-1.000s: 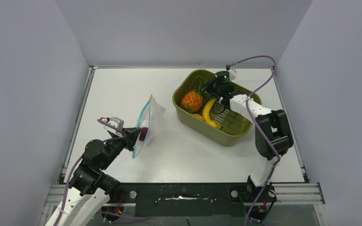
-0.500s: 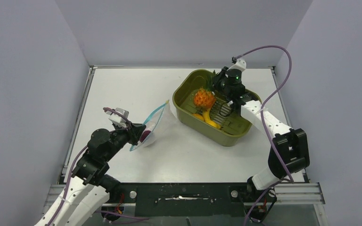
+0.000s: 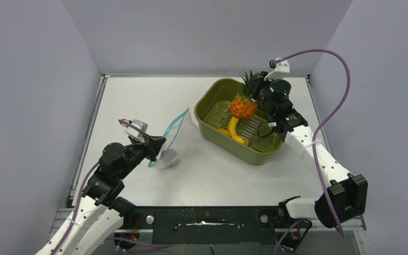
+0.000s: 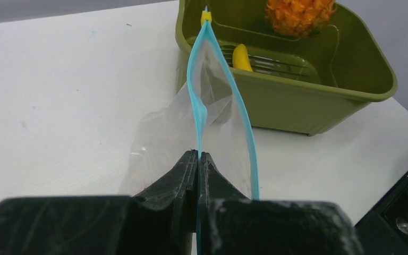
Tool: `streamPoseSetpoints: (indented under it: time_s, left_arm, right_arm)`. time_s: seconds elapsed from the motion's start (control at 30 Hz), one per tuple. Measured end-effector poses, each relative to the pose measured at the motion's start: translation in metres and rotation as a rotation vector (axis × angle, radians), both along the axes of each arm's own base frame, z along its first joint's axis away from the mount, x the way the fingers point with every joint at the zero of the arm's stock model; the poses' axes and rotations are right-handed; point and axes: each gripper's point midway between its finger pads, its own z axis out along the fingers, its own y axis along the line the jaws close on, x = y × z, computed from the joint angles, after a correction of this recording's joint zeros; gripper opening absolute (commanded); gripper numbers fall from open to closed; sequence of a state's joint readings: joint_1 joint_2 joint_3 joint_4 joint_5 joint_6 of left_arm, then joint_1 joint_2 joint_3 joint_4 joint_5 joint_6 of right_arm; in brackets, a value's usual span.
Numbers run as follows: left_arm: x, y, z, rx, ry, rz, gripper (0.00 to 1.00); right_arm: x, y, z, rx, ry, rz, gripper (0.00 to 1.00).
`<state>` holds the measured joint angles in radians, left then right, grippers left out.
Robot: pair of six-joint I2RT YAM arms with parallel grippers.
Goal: Place the food in the zip-top bag and seal the zipper
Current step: Pick up the fake fruit from the bin.
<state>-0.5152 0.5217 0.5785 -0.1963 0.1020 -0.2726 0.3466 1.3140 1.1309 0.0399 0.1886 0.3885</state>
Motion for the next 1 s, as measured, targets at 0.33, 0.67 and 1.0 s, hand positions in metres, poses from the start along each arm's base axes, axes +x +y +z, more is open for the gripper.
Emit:
streamPoseSetpoints:
  time_s: [0.33, 0.67, 1.0]
  left_arm:
    - [0.026, 0.006, 0.005, 0.139, -0.135, 0.037, 0.0]
    - [0.022, -0.019, -0.02, 0.043, -0.044, -0.056, 0.0]
    - [0.011, -0.033, -0.009, -0.14, 0.007, -0.096, 0.0]
  right_arm:
    - [-0.034, 0.03, 0.052, 0.001, -0.139, 0.185, 0.0]
    - [-0.079, 0.11, 0.096, 0.091, -0.272, 0.422, 0.0]
    - [-0.113, 0.176, 0.123, 0.205, -0.388, 0.567, 0.0]
